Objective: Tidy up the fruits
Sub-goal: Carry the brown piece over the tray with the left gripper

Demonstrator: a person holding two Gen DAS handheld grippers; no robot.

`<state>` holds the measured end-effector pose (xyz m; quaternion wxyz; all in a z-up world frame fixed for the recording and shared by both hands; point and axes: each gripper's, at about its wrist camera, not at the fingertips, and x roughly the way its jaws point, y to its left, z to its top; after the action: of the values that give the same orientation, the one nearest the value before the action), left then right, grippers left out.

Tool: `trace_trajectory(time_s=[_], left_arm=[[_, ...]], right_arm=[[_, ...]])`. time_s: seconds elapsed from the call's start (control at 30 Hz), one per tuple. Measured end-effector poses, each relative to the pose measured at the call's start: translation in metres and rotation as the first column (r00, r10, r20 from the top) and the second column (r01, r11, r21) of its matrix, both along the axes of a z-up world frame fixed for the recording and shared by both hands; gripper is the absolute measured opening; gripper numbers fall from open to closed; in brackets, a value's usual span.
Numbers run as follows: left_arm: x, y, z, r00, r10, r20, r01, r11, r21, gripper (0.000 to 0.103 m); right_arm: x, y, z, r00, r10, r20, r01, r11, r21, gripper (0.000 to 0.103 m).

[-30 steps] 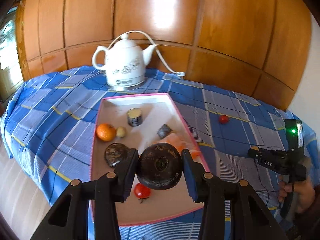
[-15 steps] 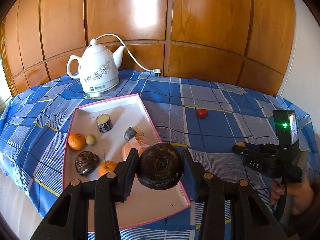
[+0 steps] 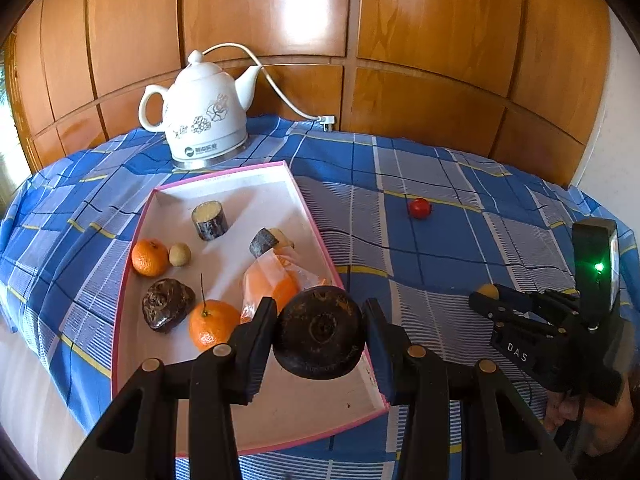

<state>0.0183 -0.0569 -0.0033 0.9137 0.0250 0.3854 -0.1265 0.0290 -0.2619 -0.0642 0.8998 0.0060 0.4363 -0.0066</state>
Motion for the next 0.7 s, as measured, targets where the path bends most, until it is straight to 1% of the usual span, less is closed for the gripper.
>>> trace_trajectory(time_s=[0.43, 0.57, 0.7], left_arm=[[0.001, 0.027, 0.000, 0.996, 0.086, 0.005, -0.086, 0.996, -0.020, 0.044], [0.000, 0.041, -0.001, 0.993, 0.118, 0.006, -0.118, 0.993, -0.020, 0.044], [-0.001, 0.064, -0.001, 0.985, 0.172, 0.005, -0.172, 0.985, -0.022, 0.044]], right_arm=[[-0.001, 0.001, 0.000, 1.000, -0.002, 0.006, 0.002, 1.000, -0.007, 0.028], [0.000, 0.000, 0.000, 1.000, 0.001, 0.005, 0.000, 1.000, -0.011, 0.028], [0.000, 0.001, 0.000, 1.000, 0.002, 0.002, -0.002, 1.000, -0.010, 0.028]])
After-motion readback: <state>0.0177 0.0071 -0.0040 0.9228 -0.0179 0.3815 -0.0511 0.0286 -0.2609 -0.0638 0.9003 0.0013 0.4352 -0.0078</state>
